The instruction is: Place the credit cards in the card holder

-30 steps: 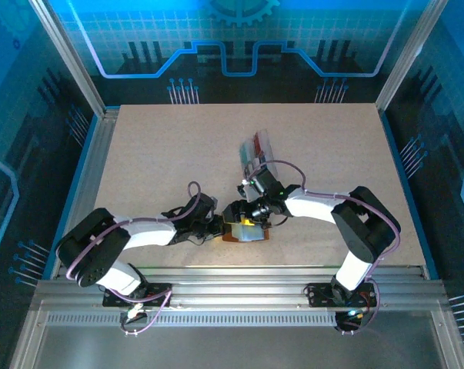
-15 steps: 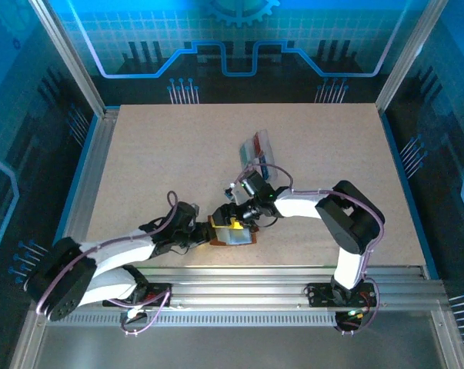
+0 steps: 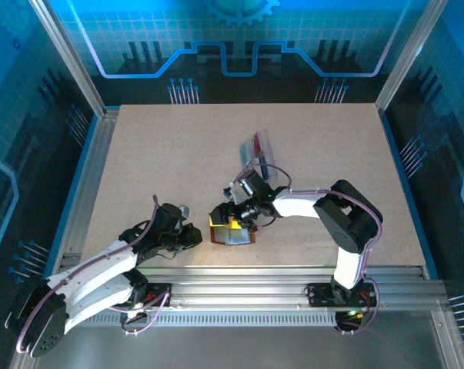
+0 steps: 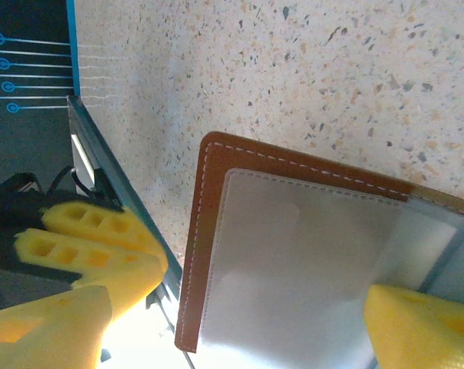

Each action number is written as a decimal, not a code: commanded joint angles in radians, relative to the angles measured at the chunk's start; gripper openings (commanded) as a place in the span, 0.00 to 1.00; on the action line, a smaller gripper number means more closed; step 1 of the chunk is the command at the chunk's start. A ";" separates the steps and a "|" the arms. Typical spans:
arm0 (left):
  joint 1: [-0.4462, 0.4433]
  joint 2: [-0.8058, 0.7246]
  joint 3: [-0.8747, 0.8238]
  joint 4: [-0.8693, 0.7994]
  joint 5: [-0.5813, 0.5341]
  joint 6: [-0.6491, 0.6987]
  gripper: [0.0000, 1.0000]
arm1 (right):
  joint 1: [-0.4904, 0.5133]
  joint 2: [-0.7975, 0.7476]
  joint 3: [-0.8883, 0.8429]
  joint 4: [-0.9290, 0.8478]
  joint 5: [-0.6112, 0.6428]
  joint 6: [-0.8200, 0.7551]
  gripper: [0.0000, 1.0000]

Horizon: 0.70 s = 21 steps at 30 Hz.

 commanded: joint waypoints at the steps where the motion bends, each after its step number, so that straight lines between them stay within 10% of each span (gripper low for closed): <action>1: -0.013 0.018 0.035 0.031 0.080 0.010 0.02 | -0.011 0.080 -0.024 -0.044 0.100 0.008 0.84; 21: -0.147 0.124 0.149 0.066 0.003 -0.013 0.00 | 0.000 0.120 0.027 -0.130 0.142 -0.026 0.31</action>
